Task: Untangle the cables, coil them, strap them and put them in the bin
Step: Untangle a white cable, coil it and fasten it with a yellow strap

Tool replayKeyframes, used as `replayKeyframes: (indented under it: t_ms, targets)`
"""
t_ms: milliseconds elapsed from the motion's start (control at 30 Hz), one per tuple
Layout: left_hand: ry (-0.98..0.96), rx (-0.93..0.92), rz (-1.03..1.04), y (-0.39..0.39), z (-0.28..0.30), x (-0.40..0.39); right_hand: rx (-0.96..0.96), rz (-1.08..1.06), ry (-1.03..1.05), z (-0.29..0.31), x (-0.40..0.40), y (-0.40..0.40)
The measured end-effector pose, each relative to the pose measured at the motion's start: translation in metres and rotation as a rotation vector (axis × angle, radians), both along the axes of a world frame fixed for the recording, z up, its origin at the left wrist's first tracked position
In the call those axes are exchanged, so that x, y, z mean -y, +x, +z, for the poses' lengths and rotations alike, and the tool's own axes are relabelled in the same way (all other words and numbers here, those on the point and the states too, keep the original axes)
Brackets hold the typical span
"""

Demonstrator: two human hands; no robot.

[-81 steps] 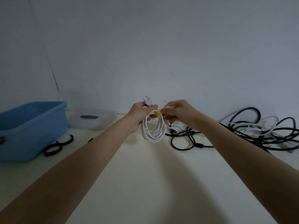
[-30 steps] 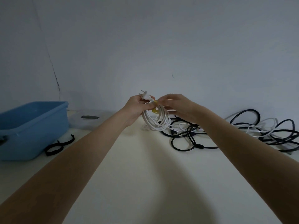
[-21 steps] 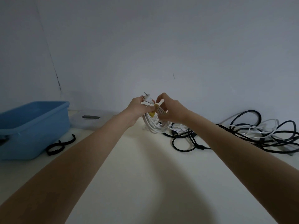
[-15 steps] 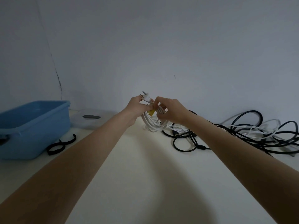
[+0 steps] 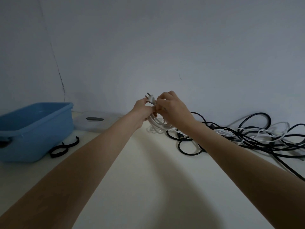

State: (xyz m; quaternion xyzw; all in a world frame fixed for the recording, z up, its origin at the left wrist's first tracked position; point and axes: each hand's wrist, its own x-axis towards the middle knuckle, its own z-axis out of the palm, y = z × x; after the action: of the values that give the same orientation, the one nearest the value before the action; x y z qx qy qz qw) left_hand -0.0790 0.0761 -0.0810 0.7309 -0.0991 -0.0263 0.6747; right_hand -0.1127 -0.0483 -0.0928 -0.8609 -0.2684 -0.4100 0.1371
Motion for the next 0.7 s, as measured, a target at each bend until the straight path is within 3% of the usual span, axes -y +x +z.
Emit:
replayKeyframes:
  t_ms: [300,467,600,700]
  targets:
    - [-0.130,-0.018,-0.270,-0.003,-0.002,-0.010,-0.362,-0.033,0.490,0.023,0.008,0.000]
    - [-0.092,0.061,-0.286,-0.006,-0.001,-0.018,-0.592,0.121,0.837,0.028,0.010,0.000]
    - [-0.122,0.071,-0.253,-0.007,-0.003,-0.020,-0.564,0.089,0.807,0.027,0.004,0.003]
    - [-0.164,0.062,-0.199,-0.006,-0.002,-0.020,-0.470,-0.088,0.567,0.031,-0.005,0.005]
